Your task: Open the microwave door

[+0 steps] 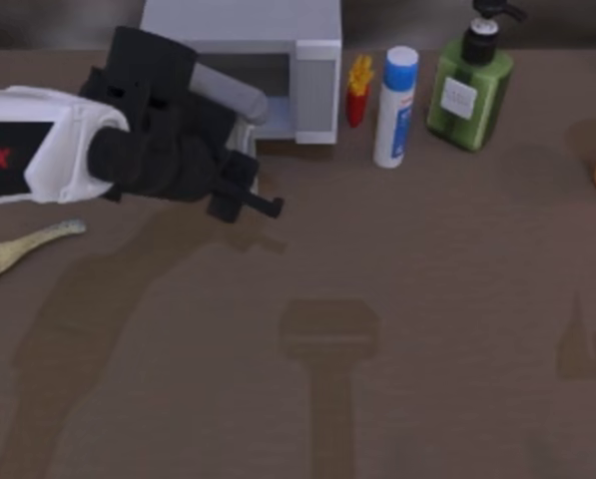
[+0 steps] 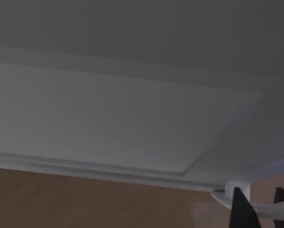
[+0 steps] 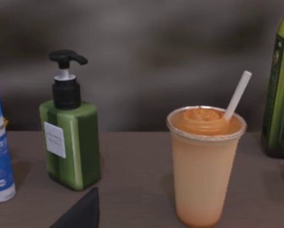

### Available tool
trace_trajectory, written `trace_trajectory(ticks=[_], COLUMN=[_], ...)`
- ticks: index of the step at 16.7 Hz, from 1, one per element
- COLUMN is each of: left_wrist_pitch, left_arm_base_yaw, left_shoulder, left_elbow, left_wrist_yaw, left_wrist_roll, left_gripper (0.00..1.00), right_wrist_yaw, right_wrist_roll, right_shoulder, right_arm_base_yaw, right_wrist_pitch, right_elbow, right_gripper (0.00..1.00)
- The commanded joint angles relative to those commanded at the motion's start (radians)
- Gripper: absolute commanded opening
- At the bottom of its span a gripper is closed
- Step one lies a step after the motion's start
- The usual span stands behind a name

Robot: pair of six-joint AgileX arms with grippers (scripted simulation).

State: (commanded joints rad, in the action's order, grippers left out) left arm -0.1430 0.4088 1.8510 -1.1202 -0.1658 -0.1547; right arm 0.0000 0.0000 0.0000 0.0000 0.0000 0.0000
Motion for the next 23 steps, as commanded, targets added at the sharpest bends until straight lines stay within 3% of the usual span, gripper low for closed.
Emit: trace_trajectory(ticks=[10, 23], left_wrist_pitch=[-0.013, -0.013], left_arm_base_yaw=[-0.034, -0.034], left_shoulder=[-0.021, -0.021], left_elbow=[0.025, 0.025], left_wrist_yaw=[-0.065, -0.066], left_wrist_roll=[-0.081, -0.081], left_gripper=[0.0, 0.0], right_wrist_yaw=[0.0, 0.0], right_wrist_roll=[0.0, 0.0], right_shoulder=[0.0, 0.0], right_arm_base_yaw=[0.0, 0.0], right_wrist_pitch=[0.0, 0.0], right_elbow=[0.0, 0.0], right_gripper=[1.0, 1.0])
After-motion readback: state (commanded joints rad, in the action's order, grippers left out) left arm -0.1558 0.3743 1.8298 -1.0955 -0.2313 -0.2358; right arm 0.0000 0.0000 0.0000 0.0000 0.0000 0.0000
